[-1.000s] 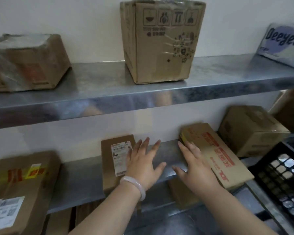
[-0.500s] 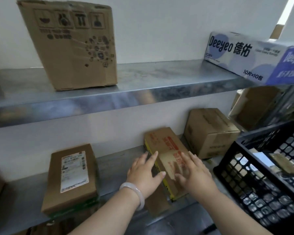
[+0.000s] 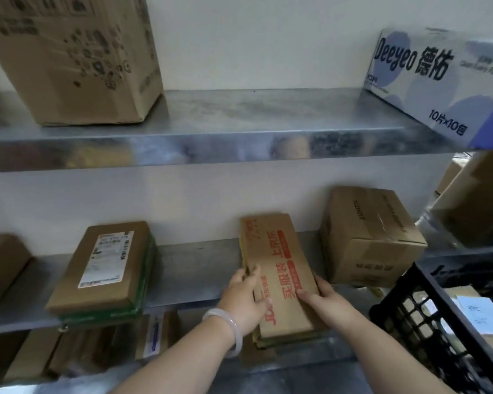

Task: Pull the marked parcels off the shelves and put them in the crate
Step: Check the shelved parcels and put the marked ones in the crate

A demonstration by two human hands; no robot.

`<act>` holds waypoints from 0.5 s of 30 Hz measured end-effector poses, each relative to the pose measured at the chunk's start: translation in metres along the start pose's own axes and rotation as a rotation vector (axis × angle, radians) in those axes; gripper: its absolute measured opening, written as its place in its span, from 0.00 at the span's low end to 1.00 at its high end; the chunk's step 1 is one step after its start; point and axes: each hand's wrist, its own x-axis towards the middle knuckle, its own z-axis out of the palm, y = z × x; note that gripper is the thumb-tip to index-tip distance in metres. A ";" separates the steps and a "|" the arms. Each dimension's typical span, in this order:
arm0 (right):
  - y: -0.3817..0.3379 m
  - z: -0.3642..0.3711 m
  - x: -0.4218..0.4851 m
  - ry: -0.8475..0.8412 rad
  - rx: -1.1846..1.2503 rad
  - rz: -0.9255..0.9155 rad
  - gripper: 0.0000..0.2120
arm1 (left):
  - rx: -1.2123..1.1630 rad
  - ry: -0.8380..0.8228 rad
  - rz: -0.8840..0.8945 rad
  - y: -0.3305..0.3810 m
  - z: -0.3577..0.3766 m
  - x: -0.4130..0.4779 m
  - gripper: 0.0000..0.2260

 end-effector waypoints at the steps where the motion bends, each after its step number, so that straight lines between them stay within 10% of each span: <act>1: 0.002 0.000 0.000 -0.025 0.042 0.006 0.36 | -0.029 0.004 -0.016 0.001 0.001 0.000 0.33; 15: -0.008 0.011 -0.021 0.049 0.251 -0.354 0.17 | -0.265 0.193 -0.099 0.018 -0.006 -0.019 0.51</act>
